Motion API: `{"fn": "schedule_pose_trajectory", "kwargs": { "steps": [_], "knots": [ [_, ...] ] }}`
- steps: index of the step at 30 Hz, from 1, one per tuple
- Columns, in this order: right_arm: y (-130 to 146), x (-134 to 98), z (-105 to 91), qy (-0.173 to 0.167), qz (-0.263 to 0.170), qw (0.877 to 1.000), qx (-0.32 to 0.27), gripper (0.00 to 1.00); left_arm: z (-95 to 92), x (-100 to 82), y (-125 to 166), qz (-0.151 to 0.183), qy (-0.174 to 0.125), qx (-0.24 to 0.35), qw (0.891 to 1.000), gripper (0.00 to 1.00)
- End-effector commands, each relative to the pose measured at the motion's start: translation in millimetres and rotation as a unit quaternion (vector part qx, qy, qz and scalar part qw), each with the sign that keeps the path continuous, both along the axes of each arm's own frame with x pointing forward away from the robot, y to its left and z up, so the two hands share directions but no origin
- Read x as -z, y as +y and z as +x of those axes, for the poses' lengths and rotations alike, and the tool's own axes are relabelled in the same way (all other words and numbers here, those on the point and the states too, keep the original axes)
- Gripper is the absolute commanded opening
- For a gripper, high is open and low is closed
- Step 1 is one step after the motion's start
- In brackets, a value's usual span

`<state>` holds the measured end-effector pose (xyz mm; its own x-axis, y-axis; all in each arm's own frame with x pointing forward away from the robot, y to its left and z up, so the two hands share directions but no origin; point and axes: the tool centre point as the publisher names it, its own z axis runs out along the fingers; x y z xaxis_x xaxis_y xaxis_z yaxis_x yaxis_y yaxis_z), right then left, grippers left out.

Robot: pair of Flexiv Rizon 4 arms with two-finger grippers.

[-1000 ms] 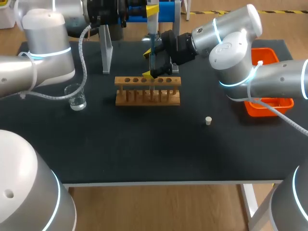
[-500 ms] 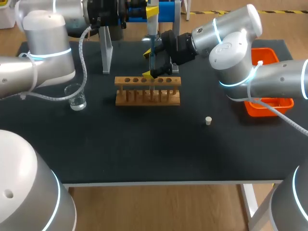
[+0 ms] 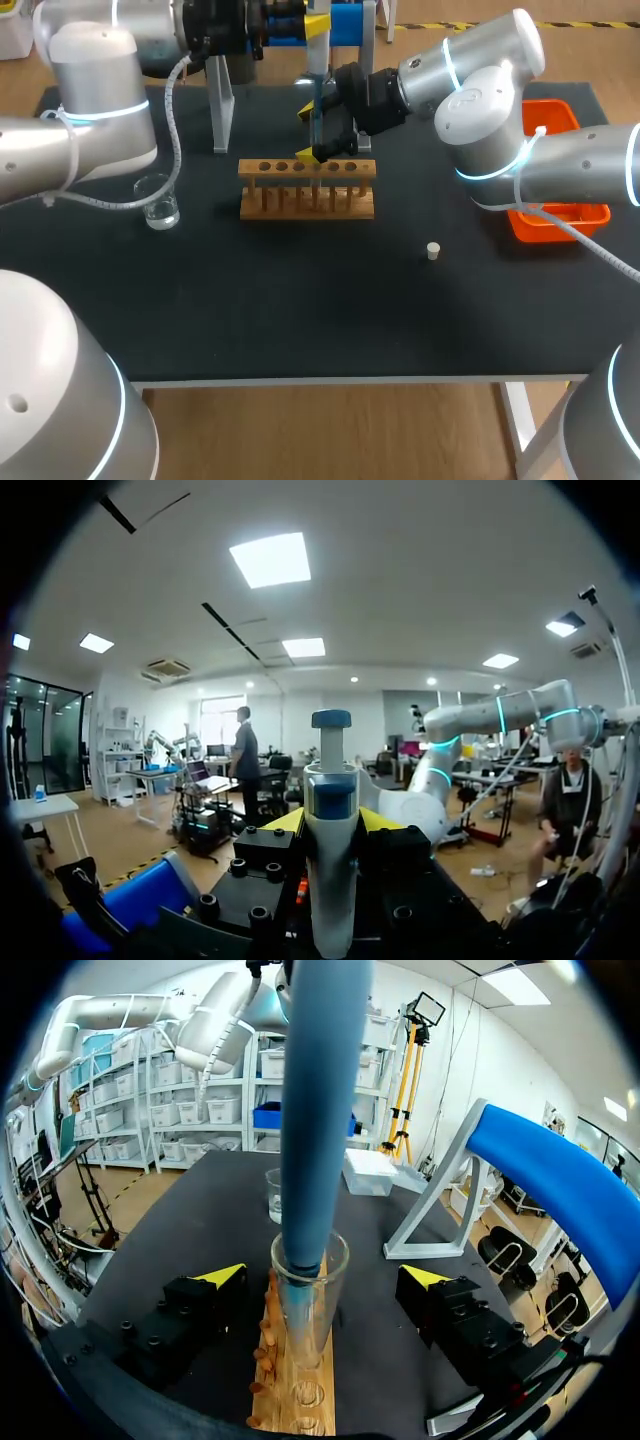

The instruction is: Invert the test tube, pick up the pipette, mount the tip to pipette, aspirate from beaker and dispense into the tube, eject the tip, return the pipette, and cap with the stopper.

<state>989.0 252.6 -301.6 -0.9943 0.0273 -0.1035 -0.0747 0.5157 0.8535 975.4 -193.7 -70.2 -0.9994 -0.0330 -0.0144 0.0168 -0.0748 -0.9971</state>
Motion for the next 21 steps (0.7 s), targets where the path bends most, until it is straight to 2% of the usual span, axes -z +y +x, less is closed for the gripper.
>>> {"fn": "schedule_pose_trajectory", "kwargs": {
  "steps": [1,10,21],
  "knots": [
    [-0.7,-1.1,0.5,0.001,-0.002,1.000,-0.001,1.00,3.5,0.0,0.5,0.001,0.000,0.005,1.000,0.00],
    [-4.1,-3.8,-1.3,-0.001,0.003,1.000,-0.006,1.00,3.5,0.0,0.5,0.001,0.000,0.005,1.000,0.00],
    [-45.6,-15.1,-6.3,-0.004,0.016,1.000,-0.002,1.00,3.5,0.0,0.5,0.001,0.000,0.005,1.000,0.00]
  ]
}}
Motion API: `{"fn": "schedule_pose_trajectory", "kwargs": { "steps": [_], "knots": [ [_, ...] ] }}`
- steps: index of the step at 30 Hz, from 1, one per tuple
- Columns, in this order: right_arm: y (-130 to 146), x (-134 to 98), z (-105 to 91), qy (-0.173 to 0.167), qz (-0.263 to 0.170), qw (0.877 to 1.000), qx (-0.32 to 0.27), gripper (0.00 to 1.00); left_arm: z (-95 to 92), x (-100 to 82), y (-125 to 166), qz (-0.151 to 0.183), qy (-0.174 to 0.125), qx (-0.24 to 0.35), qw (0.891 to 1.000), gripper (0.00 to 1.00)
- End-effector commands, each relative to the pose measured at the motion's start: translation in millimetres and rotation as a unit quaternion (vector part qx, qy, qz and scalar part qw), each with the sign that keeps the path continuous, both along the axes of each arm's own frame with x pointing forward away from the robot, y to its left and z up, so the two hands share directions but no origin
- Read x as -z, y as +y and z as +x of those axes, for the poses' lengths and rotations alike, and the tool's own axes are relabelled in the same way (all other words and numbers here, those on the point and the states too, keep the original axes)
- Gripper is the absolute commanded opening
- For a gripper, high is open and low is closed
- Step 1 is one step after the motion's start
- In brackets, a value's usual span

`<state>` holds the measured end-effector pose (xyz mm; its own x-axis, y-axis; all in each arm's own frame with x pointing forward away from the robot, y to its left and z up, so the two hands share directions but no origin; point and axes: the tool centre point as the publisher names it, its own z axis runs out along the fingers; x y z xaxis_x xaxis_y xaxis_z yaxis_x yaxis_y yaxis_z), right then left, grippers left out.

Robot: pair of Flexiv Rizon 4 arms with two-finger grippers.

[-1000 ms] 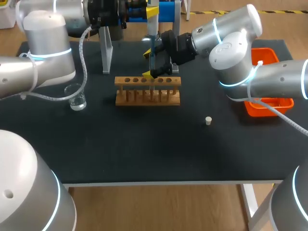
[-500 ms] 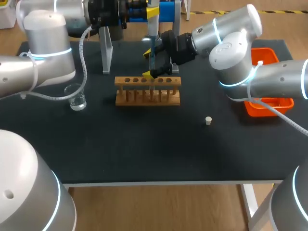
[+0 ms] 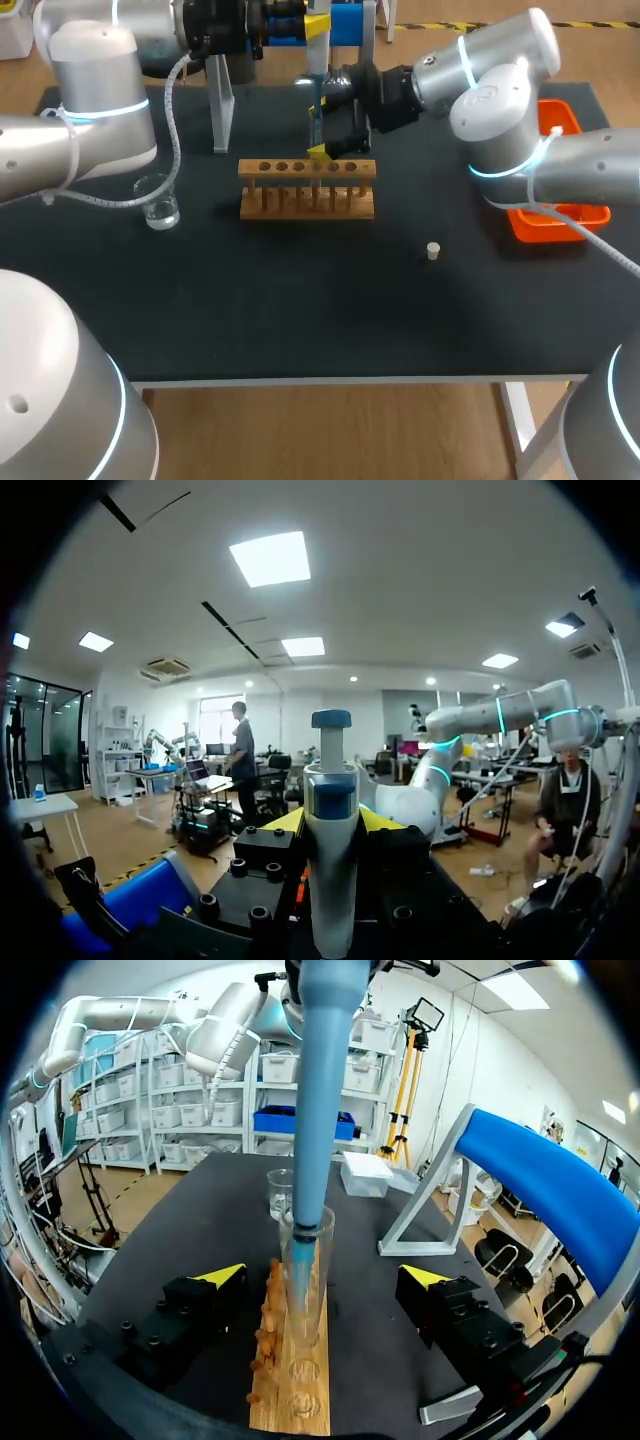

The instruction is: Invert the test tube, pick up the pipette, mount the tip to pipette, aspirate from beaker and dispense into the tube, eject the tip, return the pipette, and cap with the stopper.

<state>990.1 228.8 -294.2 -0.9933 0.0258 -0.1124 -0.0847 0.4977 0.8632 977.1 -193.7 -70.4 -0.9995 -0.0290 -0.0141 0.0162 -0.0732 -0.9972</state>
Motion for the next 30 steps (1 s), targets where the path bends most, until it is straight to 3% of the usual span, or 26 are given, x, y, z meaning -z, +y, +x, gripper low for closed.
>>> {"fn": "schedule_pose_trajectory", "kwargs": {
  "steps": [1,18,23,30],
  "knots": [
    [-25.4,-8.2,-7.9,0.001,0.007,1.000,0.000,1.00,1.8,-0.2,0.6,0.000,0.000,0.003,1.000,0.00],
    [-81.5,-31.3,-9.8,0.001,0.067,0.998,0.023,1.00,1.8,-0.2,0.6,0.000,0.000,0.003,1.000,0.00],
    [-97.2,-53.5,-13.0,-0.014,0.090,0.995,0.029,1.00,1.8,-0.2,0.6,0.000,0.000,0.003,1.000,0.00],
    [-119.6,-106.5,-14.9,-0.005,0.144,0.989,0.041,1.00,1.8,-0.2,0.6,0.000,0.000,0.003,1.000,0.00]
  ]
}}
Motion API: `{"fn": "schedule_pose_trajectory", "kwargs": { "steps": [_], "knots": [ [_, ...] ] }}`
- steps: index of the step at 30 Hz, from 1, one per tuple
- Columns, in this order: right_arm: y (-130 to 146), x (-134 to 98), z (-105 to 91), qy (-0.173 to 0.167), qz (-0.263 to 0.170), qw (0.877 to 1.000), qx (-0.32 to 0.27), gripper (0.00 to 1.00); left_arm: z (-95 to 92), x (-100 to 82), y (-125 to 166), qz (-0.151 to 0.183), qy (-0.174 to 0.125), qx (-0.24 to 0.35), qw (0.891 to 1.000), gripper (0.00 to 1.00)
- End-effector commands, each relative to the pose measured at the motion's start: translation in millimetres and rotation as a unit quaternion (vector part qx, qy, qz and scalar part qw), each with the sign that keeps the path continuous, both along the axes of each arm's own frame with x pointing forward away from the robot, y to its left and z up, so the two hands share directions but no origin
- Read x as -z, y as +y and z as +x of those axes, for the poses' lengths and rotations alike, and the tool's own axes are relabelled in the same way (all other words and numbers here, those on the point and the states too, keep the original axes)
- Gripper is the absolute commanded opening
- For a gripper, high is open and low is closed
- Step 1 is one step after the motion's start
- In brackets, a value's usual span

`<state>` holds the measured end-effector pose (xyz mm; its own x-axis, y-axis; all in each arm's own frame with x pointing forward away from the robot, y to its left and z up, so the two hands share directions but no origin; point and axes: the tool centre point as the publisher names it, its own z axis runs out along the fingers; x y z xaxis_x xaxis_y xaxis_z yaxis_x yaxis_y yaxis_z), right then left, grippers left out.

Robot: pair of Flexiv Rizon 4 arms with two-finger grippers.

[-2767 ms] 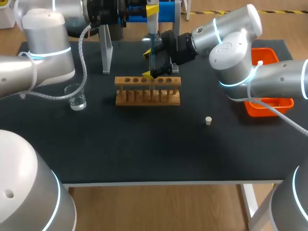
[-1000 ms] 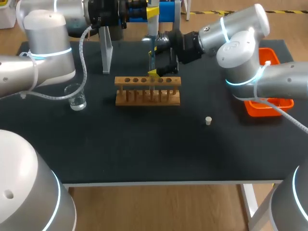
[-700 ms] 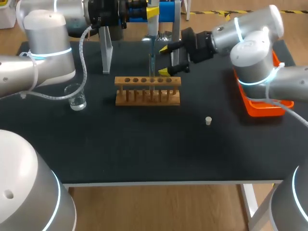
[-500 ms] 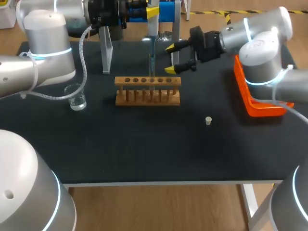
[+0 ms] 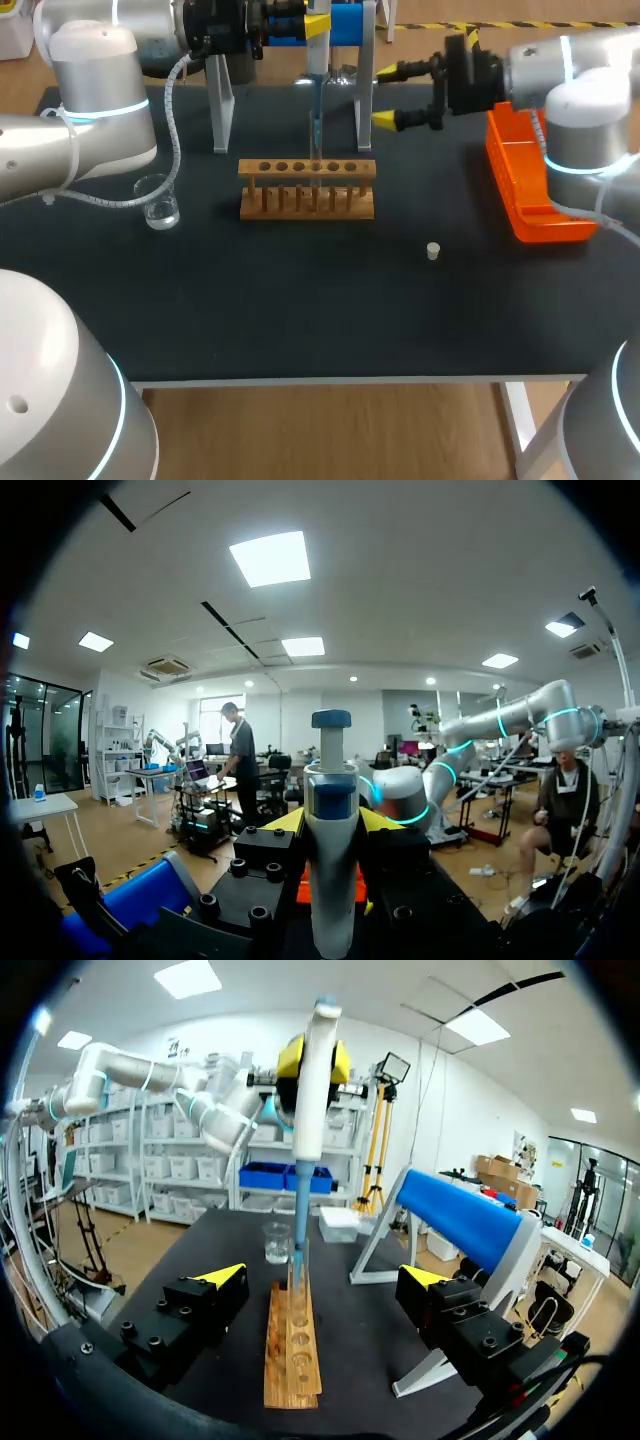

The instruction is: Invert the test tube, pick up the pipette, mount the tip to pipette, aspirate from beaker and dispense into the tube, eject the tip, return the pipette, and cap with the stopper.

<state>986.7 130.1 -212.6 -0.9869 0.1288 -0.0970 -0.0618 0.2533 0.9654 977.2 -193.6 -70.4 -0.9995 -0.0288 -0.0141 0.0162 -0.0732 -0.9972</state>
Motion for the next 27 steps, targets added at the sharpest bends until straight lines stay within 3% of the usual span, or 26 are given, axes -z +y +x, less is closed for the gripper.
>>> {"fn": "schedule_pose_trajectory", "kwargs": {
  "steps": [1,11,18,21,22,26,27],
  "knots": [
    [-22.6,-32.9,-11.6,-0.002,0.009,1.000,0.004,1.00,1.7,-0.2,0.5,0.000,0.000,0.003,1.000,0.00],
    [-21.8,-122.6,-16.0,-0.031,0.052,0.998,-0.001,1.00,1.7,-0.2,0.5,0.000,0.000,0.003,1.000,0.00],
    [-5.3,-169.4,-17.6,-0.058,0.048,0.997,-0.007,0.98,1.7,-0.2,0.5,0.000,0.000,0.003,1.000,0.00],
    [-0.1,-185.4,-16.0,-0.062,0.054,0.997,-0.010,0.77,1.7,-0.2,0.5,0.000,0.000,0.003,1.000,0.00],
    [1.6,-190.4,-15.4,-0.062,0.055,0.996,-0.011,0.53,1.7,-0.2,0.5,0.000,0.000,0.003,1.000,0.00],
    [8.9,-204.5,-12.5,-0.053,0.063,0.996,-0.022,0.33,1.7,-0.2,0.5,0.000,0.000,0.003,1.000,0.00],
    [11.2,-207.1,-11.8,-0.051,0.065,0.996,-0.027,0.32,1.7,-0.2,0.5,0.000,0.000,0.003,1.000,0.00]
  ]
}}
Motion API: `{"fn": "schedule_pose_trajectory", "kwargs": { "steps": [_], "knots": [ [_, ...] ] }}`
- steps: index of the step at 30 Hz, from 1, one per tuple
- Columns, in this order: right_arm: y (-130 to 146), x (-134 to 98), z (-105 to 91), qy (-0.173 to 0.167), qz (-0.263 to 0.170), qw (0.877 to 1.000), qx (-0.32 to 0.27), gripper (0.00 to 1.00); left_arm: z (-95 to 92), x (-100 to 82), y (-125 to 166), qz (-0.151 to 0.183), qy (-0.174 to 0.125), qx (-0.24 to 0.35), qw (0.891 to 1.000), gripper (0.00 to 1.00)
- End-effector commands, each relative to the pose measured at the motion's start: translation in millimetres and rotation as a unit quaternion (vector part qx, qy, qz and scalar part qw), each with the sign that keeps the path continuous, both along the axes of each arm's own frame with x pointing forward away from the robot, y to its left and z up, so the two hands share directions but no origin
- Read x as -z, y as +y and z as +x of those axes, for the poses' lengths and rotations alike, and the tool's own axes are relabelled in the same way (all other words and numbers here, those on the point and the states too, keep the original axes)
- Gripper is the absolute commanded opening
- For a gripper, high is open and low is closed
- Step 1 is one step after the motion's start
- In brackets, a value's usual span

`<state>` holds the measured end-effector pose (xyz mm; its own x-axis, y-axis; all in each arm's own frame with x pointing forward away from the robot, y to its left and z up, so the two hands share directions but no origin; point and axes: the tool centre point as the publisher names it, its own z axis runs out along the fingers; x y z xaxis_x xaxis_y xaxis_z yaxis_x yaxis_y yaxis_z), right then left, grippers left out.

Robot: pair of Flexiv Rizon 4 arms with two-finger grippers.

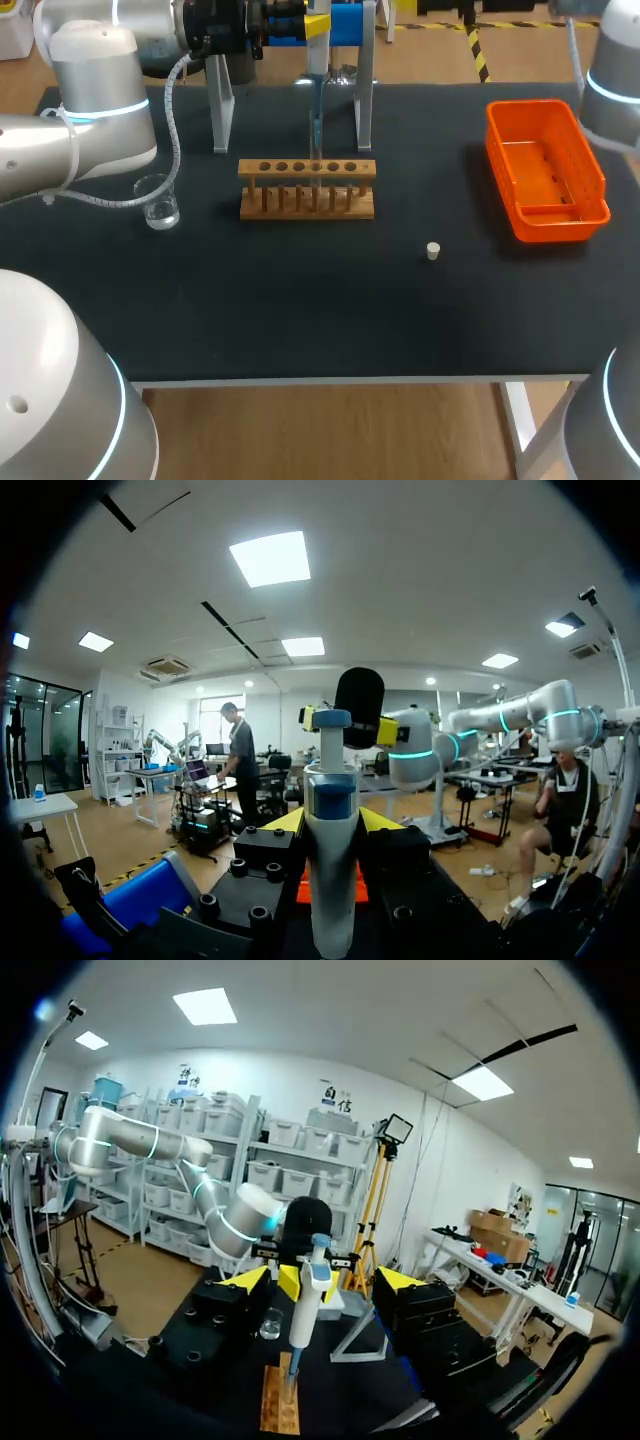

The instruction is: Invert the test tube, pick up the pipette, mount the tip to pipette, aspirate from beaker and dispense into the tube, eject the tip, return the pipette, and cap with the stopper.

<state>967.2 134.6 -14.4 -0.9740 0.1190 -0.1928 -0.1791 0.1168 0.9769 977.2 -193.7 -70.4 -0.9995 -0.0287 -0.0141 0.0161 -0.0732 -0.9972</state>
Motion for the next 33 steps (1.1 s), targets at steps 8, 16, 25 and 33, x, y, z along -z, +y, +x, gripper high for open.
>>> {"fn": "schedule_pose_trajectory", "kwargs": {
  "steps": [8,16,25,33],
  "knots": [
    [22.3,-20.8,11.8,0.016,-0.003,1.000,-0.026,0.02,1.7,-0.2,0.5,0.000,0.000,0.003,1.000,0.00],
    [41.0,-30.0,8.8,0.023,-0.004,0.999,-0.040,0.00,1.7,-0.2,0.5,0.000,0.000,0.003,1.000,0.00],
    [65.1,-30.2,5.8,0.056,0.001,0.997,-0.061,0.00,1.7,-0.2,0.5,0.000,0.000,0.003,1.000,0.00],
    [77.8,-27.1,4.6,0.078,0.000,0.994,-0.071,0.00,1.7,-0.2,0.5,0.000,0.000,0.003,1.000,0.00]
  ]
}}
